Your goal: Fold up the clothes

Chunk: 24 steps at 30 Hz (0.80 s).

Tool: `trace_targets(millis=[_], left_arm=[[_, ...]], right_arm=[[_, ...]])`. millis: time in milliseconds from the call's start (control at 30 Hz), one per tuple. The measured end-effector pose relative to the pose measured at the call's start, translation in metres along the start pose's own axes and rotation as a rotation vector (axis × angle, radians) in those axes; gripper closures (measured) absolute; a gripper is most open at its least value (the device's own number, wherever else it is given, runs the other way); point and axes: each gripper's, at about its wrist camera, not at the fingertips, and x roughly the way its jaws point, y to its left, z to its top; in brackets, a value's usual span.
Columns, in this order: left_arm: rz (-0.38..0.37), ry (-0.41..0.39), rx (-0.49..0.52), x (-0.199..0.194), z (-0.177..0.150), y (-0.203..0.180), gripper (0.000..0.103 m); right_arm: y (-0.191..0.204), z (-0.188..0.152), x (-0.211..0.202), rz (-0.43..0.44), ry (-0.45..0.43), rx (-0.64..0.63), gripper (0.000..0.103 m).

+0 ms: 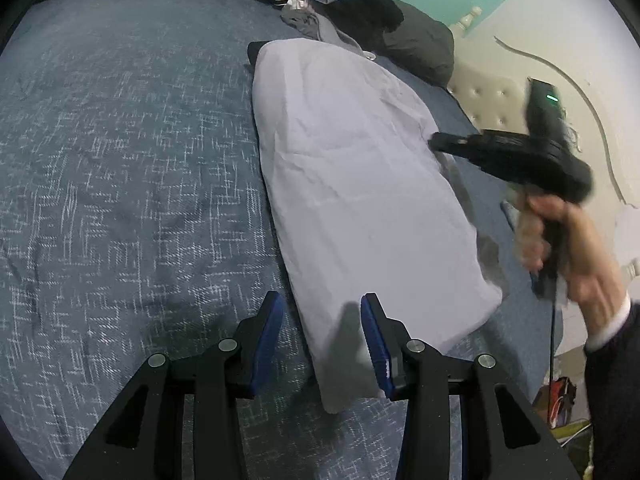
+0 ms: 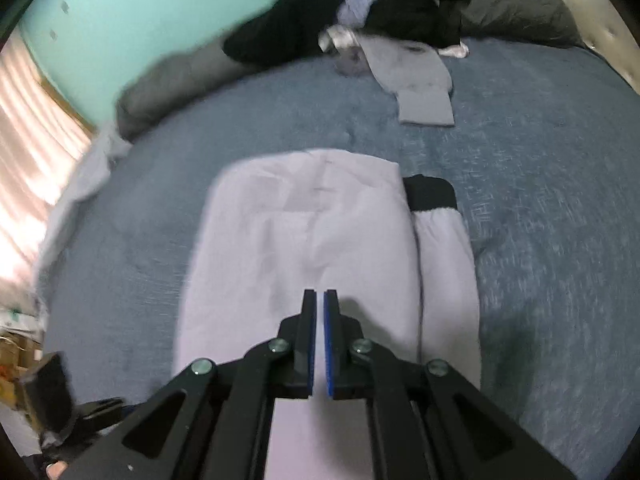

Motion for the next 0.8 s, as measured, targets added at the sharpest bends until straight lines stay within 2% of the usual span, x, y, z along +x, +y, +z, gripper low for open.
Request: trace_targets(millis=[67,233,467,600,667,800], left_arm=[[-0.003,-0.001,0.003,0.002,0.002,0.001,0.059],[-0.019,0.011,0.028,0.007,0.003,-0.002,0.058],[-0.024,0.01,0.041,0.008,0.009,0.002,0.057],[-0.035,0.001,0.037,0.003,0.012,0.001,0.057],[-0.037,-0.002,0.042,0.0,0.014,0.002,0.057],[-0.044,-0.002,0.044,-0.004,0.013,0.005,0.056]], right_arm=[[-0.008,0.011,0.02,-0.03,0.051,0.023,0.101],[-0.024,0.015,0.047,-0.087,0.133,0.048,0.103],[-0.001,0.043,0.016,-0.043,0.006,-0.029,0.103],[0.008,0.058,0.04,-0.127,0.059,-0.071,0.103],[-0.005,0.063,0.055,-0.165,0.086,-0.052,0.103],[-0.028,0.06,0.069,-0.176,0.106,0.003,0.103]])
